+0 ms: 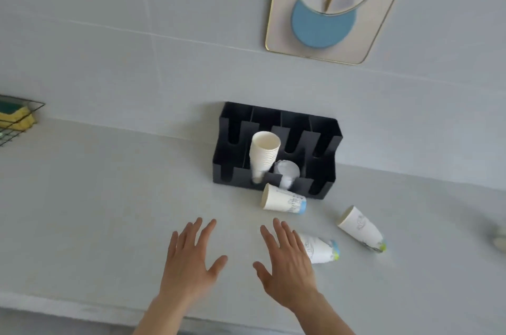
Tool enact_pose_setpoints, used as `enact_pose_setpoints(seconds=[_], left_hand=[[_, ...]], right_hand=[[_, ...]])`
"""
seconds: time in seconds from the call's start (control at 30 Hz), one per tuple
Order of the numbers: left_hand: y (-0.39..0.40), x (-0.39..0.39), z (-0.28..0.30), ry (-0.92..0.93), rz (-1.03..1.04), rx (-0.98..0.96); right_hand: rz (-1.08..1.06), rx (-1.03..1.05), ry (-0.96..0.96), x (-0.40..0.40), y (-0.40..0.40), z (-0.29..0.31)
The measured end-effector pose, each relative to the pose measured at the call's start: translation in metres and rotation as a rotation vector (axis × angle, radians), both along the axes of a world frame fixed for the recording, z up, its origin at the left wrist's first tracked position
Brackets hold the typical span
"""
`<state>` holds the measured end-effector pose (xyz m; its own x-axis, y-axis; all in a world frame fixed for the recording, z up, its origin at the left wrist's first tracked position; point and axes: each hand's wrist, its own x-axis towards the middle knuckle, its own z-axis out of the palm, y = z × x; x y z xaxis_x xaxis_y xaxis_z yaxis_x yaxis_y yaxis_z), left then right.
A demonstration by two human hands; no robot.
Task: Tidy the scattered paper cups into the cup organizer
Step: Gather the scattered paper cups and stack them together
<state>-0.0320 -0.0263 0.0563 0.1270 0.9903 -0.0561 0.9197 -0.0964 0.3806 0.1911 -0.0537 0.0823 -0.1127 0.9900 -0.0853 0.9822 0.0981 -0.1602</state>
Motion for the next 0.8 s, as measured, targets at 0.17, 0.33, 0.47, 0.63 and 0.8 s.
enact_pose_setpoints(seconds=[0.17,0.33,0.47,0.63,0.8], left_hand=[[0.026,0.074,-0.002,-0.012,-0.194,-0.012],[0.039,0.138,-0.01,0.0,-0.312,-0.072],[0.05,0.178,-0.017,0.003,-0.367,-0.138],[0.056,0.211,-0.033,0.025,-0.376,-0.249],[0.061,0.226,-0.038,0.027,-0.288,-0.296]], right_hand=[[-0.22,0.036,-0.017,0.076,-0.01,-0.006],[-0.368,0.037,-0.018,0.134,-0.013,-0.013],[-0.451,0.025,-0.006,0.177,-0.008,-0.022],[-0.505,0.005,0.015,0.228,0.014,-0.036],[-0.475,-0.002,0.059,0.258,0.044,-0.046]])
